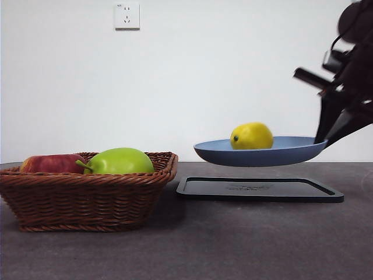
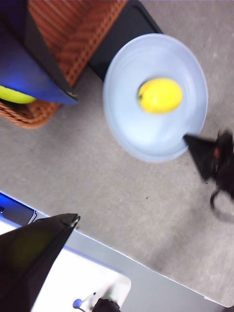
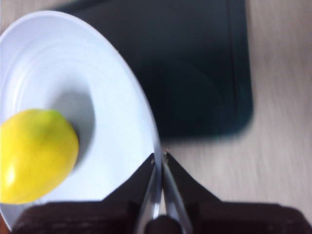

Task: Take the lemon from the basket,put the lemon in the plate,hand out the plate

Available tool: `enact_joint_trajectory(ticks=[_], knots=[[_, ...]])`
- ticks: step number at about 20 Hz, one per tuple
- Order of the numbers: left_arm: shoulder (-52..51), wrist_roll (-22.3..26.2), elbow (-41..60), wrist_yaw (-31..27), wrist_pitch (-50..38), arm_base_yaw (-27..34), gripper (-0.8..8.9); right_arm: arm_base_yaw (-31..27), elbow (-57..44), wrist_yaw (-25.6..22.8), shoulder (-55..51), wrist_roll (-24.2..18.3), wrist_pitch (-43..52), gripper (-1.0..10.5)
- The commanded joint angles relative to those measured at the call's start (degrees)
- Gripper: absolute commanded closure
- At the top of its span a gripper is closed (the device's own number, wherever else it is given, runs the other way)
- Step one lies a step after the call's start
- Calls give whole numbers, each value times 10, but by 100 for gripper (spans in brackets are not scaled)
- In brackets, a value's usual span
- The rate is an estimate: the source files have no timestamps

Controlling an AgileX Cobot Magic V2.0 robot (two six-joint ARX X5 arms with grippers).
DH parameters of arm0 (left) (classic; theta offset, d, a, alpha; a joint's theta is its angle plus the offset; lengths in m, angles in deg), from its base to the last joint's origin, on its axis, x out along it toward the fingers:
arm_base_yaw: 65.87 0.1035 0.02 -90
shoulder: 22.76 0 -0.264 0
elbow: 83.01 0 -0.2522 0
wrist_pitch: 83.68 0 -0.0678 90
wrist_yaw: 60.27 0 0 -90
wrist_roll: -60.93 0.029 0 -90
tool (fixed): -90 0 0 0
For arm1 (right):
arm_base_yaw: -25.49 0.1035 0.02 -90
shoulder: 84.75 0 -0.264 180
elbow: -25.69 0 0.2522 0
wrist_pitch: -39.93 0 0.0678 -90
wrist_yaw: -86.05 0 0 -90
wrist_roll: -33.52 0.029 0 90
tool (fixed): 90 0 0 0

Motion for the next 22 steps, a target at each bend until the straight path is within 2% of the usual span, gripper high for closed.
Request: enact_joint_trajectory(ticks=[1,6,12,14,17,22], knots=[[-6,-4,-9,-9,14,-3,426,0,60,3,68,-3,11,944],[-9,-4,-9,-9,39,-3,426,-3,116,2,164,-2,39,944],[-9,-14,-9,-10,36,-3,426,-7,116,3,193,-3,51,937],[-9,-14,-9,-10,35,-3,426,-7,116,4,193,-23,52,863],[-9,-14,-9,-19,35,-3,426,-7,116,4,193,-27,53,682],[-9,-11,-9,-59,30,-3,426,-7,116,2,158,-47,19,662]])
